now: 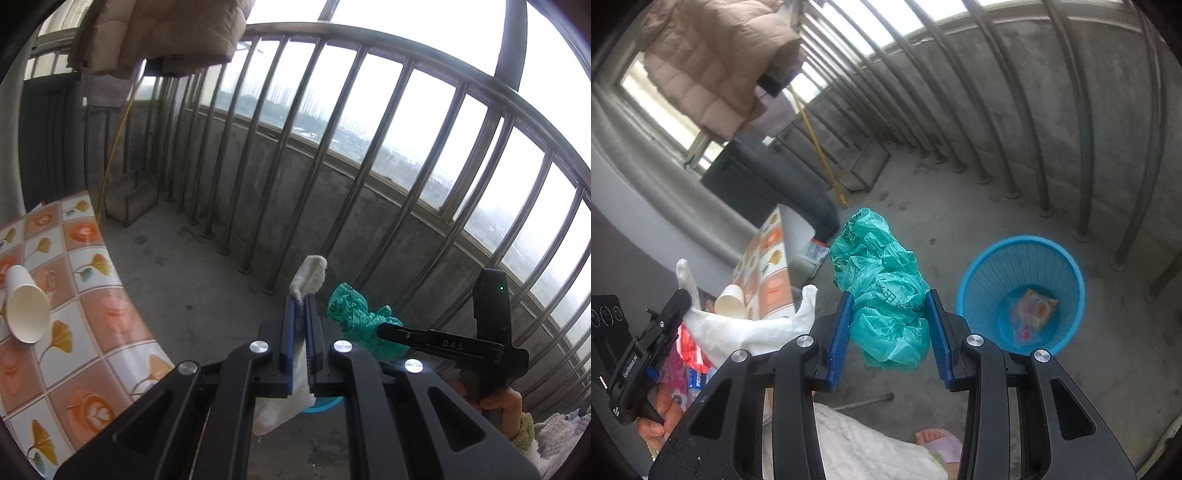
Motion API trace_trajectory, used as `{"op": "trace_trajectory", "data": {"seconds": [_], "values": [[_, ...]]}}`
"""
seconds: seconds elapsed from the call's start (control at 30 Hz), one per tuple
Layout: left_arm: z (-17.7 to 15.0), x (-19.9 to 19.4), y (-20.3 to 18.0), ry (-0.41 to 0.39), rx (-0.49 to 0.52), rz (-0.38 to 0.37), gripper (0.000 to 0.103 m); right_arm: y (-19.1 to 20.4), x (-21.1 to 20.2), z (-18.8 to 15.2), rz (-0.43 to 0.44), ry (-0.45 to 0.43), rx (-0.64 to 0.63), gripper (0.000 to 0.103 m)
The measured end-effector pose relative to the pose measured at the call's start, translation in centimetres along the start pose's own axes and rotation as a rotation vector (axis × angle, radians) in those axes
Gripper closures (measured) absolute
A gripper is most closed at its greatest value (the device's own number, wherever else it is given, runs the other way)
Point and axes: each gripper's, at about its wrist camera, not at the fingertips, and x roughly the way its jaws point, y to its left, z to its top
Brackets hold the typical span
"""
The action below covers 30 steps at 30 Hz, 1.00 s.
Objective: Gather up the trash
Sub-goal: 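Drop the glove and green bag into the blue wastebasket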
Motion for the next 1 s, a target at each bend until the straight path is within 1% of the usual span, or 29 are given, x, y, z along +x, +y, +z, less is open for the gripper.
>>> {"op": "trace_trajectory", "data": {"seconds": [0.17, 0.27, 0.37, 0.4, 0.43, 0.47, 0.5, 0.53, 0.6, 0.67, 0.8, 0.9, 1.0], "values": [[-0.2, 8.3, -2.4, 0.14, 0.011, -0.037, 0.098, -5.2, 1.4, -0.1, -0.07, 0.024, 0.115, 0.066], [-0.4, 12.6, -3.8, 0.202, 0.026, -0.041, 0.098, -8.2, 2.3, 0.1, -0.105, 0.036, 0.184, 0.065], [-0.8, 16.7, -4.9, 0.262, 0.041, -0.028, 0.098, -11.2, 3.5, 0.1, -0.135, 0.033, 0.252, 0.062], [-1.1, 17.7, -5.0, 0.279, 0.051, -0.013, 0.097, -12.3, 4.2, 0.1, -0.142, 0.031, 0.277, 0.056], [-1.4, 19.1, -5.2, 0.308, 0.067, 0.015, 0.09, -13.0, 4.6, 0.1, -0.153, 0.034, 0.299, 0.047], [-1.7, 20.2, -5.2, 0.334, 0.078, 0.048, 0.075, -14.0, 5.2, 0.0, -0.173, 0.037, 0.328, 0.041], [-2.1, 21.1, -5.1, 0.35, 0.083, 0.083, 0.065, -15.1, 6.0, -0.2, -0.199, 0.043, 0.363, 0.035], [-2.3, 21.4, -5.0, 0.353, 0.083, 0.104, 0.064, -15.8, 6.5, -0.4, -0.21, 0.055, 0.382, 0.035], [-2.7, 21.2, -4.6, 0.354, 0.069, 0.114, 0.063, -17.1, 7.5, -1.2, -0.221, 0.092, 0.425, 0.035], [-2.7, 20.5, -4.0, 0.348, 0.056, 0.12, 0.058, -17.4, 7.7, -1.7, -0.215, 0.104, 0.44, 0.035], [-2.6, 18.7, -3.2, 0.318, 0.068, 0.16, 0.054, -16.6, 7.7, -2.1, -0.215, 0.122, 0.404, 0.035], [-2.1, 16.9, -2.2, 0.293, 0.047, 0.169, 0.052, -15.9, 7.1, -1.9, -0.201, 0.119, 0.388, 0.035], [-1.6, 14.3, -1.5, 0.255, 0.028, 0.179, 0.05, -14.3, 6.1, -1.6, -0.186, 0.107, 0.355, 0.035]]}}
